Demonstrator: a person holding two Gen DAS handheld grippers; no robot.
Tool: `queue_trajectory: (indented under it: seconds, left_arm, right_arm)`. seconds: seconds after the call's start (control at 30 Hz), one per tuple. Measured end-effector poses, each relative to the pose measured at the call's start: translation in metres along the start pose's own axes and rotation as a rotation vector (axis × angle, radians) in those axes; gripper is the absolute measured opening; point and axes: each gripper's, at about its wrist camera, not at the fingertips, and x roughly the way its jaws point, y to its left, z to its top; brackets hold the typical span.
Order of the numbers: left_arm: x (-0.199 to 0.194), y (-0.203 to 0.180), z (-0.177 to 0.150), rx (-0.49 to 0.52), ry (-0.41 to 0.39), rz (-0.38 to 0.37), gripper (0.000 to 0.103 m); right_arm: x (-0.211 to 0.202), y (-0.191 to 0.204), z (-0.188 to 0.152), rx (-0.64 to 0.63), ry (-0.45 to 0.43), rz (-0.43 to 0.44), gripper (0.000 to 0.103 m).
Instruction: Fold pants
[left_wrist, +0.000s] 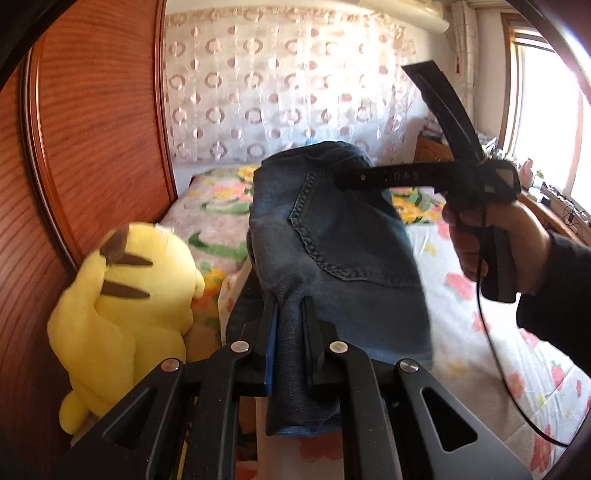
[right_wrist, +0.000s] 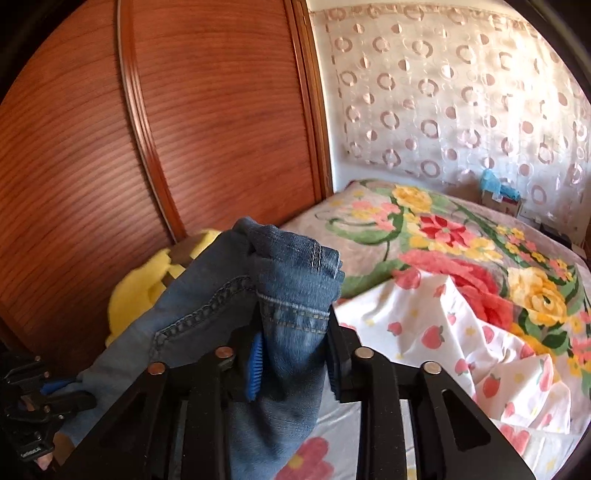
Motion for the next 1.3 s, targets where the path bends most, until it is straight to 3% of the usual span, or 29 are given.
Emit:
queue_trajectory:
  seconds: [0.17,0.3,0.33,0.37,0.43,0.5,0.63,0.83,0.93,1.2,1.3]
  left_arm:
    - [0.011,0.008,-0.011,-0.045,0.042,-0.023,0.013]
    - [0.011,0.007,-0.013,-0.053,0.047,-0.016,0.017]
    - [0.011,0.007,-0.013,-0.057,0.049,-0.014,0.018]
    - [0.011,0.008,-0.014,-0.06,0.049,-0.015,0.018]
    - [0.008,0.008,-0.015,-0.065,0.05,-0.016,0.019]
    - [0.008,0.009,-0.017,-0.066,0.054,-0.016,0.019]
    - [0.005,0.007,-0.02,-0.059,0.061,-0.015,0.02]
    - [0.0,0.008,-0.022,-0.064,0.067,0.002,0.021]
    - [-0.006,0.008,-0.021,-0.073,0.068,0.016,0.023]
    - [-0.035,-0.001,-0.015,-0.062,0.014,0.053,0.045]
    - [-0.047,-0.01,-0.012,-0.051,-0.011,0.048,0.047]
  right_arm:
    - [0.02,-0.013,-0.005,0.037,0.054,-0.031,0.061]
    - [-0.003,-0.014,-0.002,0.036,-0.028,-0.065,0.064]
    - [-0.01,-0.012,-0.001,0.023,-0.057,-0.061,0.064]
    - [-0.015,-0.009,0.001,0.012,-0.07,-0.051,0.048]
    - [-0.015,-0.002,0.002,-0.005,-0.055,-0.005,0.028]
    - [-0.007,0.004,0.003,-0.033,-0.024,-0.001,0.024]
    - [0.023,-0.011,-0.002,0.011,0.079,-0.061,0.023]
    - [0.025,-0.008,0.003,0.041,0.082,-0.064,0.023]
    - [0.011,-0.003,0.001,0.037,0.075,-0.066,0.023]
    - [-0.061,0.011,-0.026,0.043,0.022,-0.04,0.023]
    - [-0.089,0.016,-0.035,0.039,0.002,-0.04,0.023]
